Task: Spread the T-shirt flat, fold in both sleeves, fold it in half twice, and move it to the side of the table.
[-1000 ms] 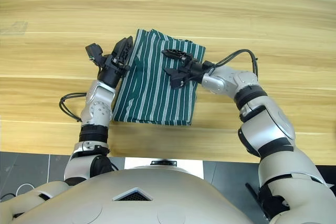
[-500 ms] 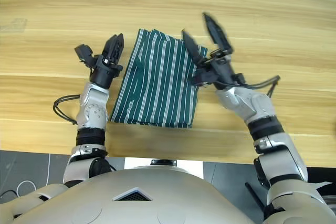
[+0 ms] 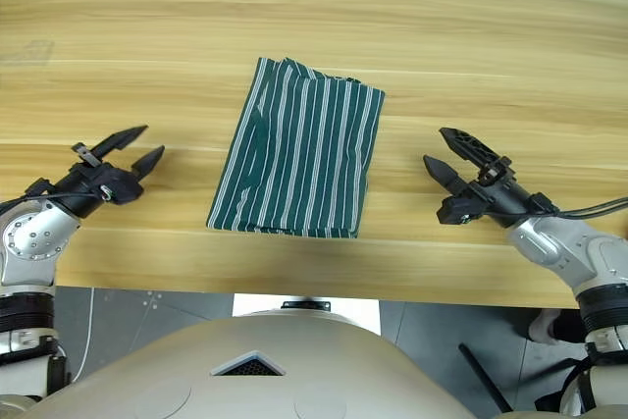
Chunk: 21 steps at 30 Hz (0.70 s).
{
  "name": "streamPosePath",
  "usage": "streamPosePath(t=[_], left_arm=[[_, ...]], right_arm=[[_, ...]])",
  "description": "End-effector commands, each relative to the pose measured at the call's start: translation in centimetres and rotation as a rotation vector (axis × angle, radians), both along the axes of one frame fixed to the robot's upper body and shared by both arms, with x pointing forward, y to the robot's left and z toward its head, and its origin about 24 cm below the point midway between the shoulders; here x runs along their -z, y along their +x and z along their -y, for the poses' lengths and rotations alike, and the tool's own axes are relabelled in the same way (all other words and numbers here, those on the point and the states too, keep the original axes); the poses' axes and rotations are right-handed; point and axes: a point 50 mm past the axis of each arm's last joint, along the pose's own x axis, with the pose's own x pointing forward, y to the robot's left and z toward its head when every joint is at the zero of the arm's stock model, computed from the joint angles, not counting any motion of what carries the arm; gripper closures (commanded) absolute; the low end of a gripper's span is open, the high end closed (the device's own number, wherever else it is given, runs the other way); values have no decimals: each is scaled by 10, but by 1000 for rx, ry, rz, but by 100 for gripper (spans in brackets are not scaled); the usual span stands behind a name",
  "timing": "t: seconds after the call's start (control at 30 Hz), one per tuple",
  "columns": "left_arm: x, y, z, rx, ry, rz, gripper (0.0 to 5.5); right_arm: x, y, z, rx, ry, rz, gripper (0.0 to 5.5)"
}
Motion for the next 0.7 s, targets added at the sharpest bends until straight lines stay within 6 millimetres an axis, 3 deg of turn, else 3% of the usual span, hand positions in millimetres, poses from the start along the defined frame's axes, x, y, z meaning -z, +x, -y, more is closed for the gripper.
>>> streamPosePath(t=[0.03, 0.2, 0.33, 0.53, 0.7], left_arm=[[-8, -1, 1, 183, 200, -43, 365], [-13, -8, 12, 364, 277, -134, 365], [-11, -16, 6, 379, 319, -190, 365], [-6, -19, 14, 318, 281, -217, 365], [-4, -23, 19, 351, 289, -257, 284]], right_arm=[[-7, 6, -13, -143, -55, -56, 226], [-1, 6, -25, -265, -70, -122, 226], [6, -2, -23, -303, -70, -169, 226], [6, 9, -27, -271, 4, -156, 226], [9, 4, -25, -307, -19, -186, 223]])
